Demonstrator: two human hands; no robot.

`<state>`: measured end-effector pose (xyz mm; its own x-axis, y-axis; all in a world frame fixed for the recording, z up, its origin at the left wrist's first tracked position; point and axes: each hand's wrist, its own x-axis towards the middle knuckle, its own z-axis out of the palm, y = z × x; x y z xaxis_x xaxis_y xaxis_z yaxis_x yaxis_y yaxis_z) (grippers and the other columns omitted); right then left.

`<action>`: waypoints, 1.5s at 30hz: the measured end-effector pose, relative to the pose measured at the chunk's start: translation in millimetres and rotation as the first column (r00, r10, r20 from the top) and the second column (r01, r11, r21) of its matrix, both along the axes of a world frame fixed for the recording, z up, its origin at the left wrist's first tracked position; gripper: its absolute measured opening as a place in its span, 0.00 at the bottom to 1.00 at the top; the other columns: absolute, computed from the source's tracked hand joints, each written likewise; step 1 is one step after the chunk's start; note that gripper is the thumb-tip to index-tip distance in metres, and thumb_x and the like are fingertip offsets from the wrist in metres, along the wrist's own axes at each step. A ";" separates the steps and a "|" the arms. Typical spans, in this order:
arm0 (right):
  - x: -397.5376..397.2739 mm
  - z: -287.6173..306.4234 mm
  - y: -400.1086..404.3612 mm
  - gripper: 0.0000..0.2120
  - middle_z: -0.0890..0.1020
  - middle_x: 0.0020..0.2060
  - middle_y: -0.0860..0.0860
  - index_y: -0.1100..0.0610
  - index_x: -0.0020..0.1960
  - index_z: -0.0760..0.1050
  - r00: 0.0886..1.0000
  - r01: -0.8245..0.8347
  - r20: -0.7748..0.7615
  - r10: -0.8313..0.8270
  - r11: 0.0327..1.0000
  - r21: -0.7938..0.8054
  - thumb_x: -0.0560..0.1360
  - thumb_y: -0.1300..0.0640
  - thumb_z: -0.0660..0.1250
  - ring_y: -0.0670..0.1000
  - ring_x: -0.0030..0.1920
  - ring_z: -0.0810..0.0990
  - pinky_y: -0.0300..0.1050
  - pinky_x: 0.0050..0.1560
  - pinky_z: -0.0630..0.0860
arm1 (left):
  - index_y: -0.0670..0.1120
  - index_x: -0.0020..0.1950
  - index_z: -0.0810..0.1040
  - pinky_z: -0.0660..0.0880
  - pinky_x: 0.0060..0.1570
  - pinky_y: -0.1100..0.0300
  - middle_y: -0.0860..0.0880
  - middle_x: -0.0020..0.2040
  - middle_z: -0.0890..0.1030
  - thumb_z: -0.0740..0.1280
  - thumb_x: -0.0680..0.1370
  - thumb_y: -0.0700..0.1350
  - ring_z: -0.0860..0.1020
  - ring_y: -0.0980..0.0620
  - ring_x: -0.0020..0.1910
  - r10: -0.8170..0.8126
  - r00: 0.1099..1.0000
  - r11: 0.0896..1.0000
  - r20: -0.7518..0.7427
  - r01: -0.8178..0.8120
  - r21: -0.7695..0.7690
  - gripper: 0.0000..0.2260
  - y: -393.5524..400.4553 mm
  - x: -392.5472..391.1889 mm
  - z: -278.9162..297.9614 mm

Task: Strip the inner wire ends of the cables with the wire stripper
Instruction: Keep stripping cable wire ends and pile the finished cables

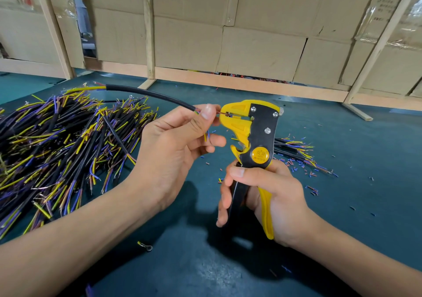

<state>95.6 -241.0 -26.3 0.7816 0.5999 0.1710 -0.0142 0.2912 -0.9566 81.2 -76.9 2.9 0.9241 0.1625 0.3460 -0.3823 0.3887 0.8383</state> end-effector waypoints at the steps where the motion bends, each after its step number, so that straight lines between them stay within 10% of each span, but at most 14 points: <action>1: 0.0 -0.4 -0.3 0.08 0.78 0.28 0.62 0.59 0.37 0.79 1.000 0.004 0.005 -0.004 1.000 -0.003 0.69 0.55 0.70 0.62 0.26 0.80 0.55 0.33 0.76 | 0.48 0.38 0.84 0.72 0.39 0.57 0.46 0.46 0.83 0.71 0.73 0.46 0.80 0.48 0.32 0.000 1.000 1.000 0.004 0.000 0.005 0.05 0.7 0.7 -0.3; 45: -4.5 2.4 1.0 0.11 0.77 0.30 0.65 0.62 0.38 0.79 0.999 0.049 0.016 -0.048 0.999 -0.023 0.68 0.53 0.71 0.63 0.27 0.79 0.53 0.33 0.77 | 0.48 0.47 0.84 0.72 0.41 0.54 0.46 0.41 0.80 0.74 0.73 0.51 0.83 0.46 0.37 0.190 0.978 0.967 0.083 -0.201 0.156 0.08 -3.6 -0.7 -3.7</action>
